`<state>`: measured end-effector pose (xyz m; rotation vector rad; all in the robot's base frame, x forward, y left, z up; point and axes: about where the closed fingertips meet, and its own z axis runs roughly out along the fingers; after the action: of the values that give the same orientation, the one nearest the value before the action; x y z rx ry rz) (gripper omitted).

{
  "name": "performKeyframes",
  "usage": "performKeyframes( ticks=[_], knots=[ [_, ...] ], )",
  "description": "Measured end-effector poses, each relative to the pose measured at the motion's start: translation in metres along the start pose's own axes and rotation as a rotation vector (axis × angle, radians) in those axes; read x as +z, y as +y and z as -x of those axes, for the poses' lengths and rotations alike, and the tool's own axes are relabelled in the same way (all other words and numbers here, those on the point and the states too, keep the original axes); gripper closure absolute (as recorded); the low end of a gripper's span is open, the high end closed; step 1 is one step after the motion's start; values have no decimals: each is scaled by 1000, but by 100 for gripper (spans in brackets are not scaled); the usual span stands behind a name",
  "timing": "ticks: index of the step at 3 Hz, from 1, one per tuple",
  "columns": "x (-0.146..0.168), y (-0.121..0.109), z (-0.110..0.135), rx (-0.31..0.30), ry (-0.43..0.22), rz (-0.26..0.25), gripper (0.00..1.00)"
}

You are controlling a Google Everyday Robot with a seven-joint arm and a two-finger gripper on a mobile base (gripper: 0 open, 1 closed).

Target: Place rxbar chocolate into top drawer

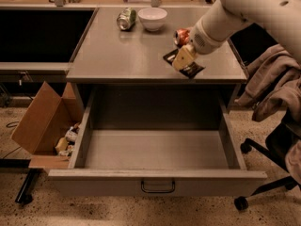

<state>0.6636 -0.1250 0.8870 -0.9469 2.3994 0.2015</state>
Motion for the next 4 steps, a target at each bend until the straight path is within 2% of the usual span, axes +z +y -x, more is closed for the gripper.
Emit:
performKeyframes(
  ticks=[1,2,3,4],
  knots=[
    [1,54,-33,-188,-4,63,100],
    [18,89,-69,-314,31,138,100],
    [22,94,-75,-343,40,149,100],
    [22,94,-75,-344,40,149,100]
  ],
)
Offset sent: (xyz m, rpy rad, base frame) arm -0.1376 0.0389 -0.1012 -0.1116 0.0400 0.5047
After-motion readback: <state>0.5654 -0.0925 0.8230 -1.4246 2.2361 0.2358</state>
